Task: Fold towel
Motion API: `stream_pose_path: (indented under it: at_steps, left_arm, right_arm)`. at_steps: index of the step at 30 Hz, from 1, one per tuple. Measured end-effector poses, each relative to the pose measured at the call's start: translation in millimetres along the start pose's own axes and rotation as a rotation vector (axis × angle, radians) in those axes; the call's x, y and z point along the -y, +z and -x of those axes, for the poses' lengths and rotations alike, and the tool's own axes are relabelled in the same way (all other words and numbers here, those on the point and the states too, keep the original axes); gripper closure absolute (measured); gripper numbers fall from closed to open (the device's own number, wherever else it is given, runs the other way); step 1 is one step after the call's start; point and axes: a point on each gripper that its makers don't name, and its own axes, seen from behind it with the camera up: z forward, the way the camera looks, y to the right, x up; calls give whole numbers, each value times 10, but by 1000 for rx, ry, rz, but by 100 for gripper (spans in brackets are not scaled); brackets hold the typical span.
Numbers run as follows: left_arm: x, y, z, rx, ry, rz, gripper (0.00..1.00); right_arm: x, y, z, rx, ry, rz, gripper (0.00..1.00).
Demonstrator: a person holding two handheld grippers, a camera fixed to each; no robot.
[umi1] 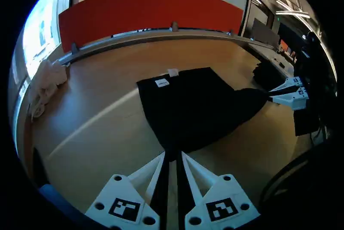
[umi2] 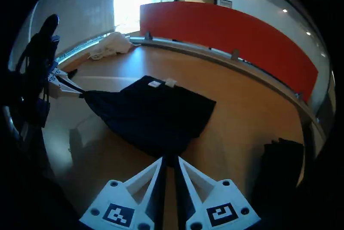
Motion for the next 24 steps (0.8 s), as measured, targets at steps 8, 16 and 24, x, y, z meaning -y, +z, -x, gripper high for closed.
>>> stream_pose_path:
  at_steps: [8, 16, 24]
  left_arm:
    - [-61, -244, -147, -7, -17, 7, 89]
    - [-142, -454, -216, -8, -39, 20, 89]
    - [-174, -573, -224, -4, -41, 25, 89]
  right_arm:
    - [89, -241, -265, -26, 1, -3, 89]
    - [151, -448, -350, -26, -7, -18, 89]
    - [199, -579, -400, -22, -15, -34, 89]
